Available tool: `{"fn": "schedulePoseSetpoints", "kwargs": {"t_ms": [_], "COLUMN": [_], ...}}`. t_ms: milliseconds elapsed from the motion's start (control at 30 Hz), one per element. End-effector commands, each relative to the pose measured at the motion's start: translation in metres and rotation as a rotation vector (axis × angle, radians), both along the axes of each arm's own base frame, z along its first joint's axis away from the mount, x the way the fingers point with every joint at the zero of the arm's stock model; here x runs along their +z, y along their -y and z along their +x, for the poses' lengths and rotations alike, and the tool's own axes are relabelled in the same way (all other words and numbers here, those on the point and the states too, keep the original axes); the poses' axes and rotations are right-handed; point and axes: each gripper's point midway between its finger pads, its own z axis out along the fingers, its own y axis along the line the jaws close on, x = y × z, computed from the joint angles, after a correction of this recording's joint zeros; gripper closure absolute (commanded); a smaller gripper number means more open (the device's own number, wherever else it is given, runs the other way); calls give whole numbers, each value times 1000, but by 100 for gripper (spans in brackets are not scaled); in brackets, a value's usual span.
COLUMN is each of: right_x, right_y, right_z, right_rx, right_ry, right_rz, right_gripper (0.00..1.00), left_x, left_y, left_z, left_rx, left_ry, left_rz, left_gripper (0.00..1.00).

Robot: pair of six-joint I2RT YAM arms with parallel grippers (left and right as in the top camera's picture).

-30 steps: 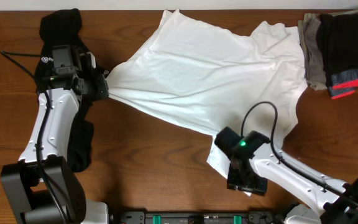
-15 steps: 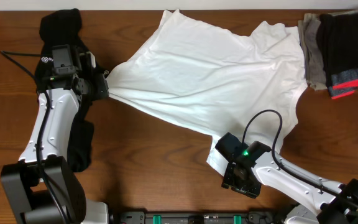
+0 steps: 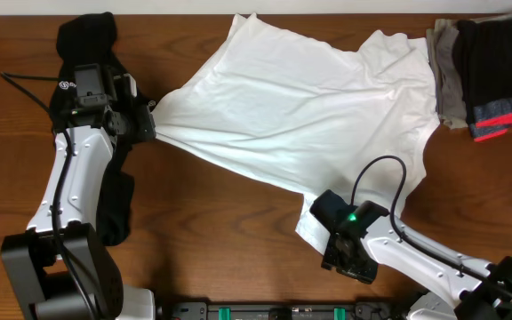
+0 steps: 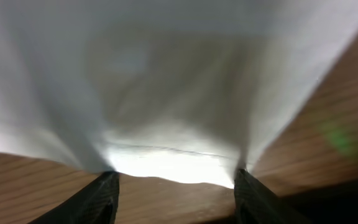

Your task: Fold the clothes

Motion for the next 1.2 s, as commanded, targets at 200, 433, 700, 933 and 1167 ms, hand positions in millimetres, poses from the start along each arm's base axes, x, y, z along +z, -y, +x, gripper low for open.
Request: {"fn": "schedulePoseSetpoints", "kwargs": {"t_ms": [200,433,700,933,1167], "right_x": [-5,-8,-15,-26,-27], "right_y": [31,27,30,27,28], "right_z": [13,27,26,25,37], "right_rx": [-80,-82,-115,-140,-169], "right_ry": [51,112,133,150,208], "right_rz": [-126,-110,-119,-83,-95], "right_gripper": [40,52,66,55,34], "left_x": [6,6,6,6,6], "left_y": [-4,-4,-4,-4,-4], "left_z": [1,1,1,1,1], "left_rx": [18,18,18,18,18], "left_ry": [21,21,21,20,21], "left_rz": [10,10,10,10,10], "left_gripper": [94,94,94,94,94]}}
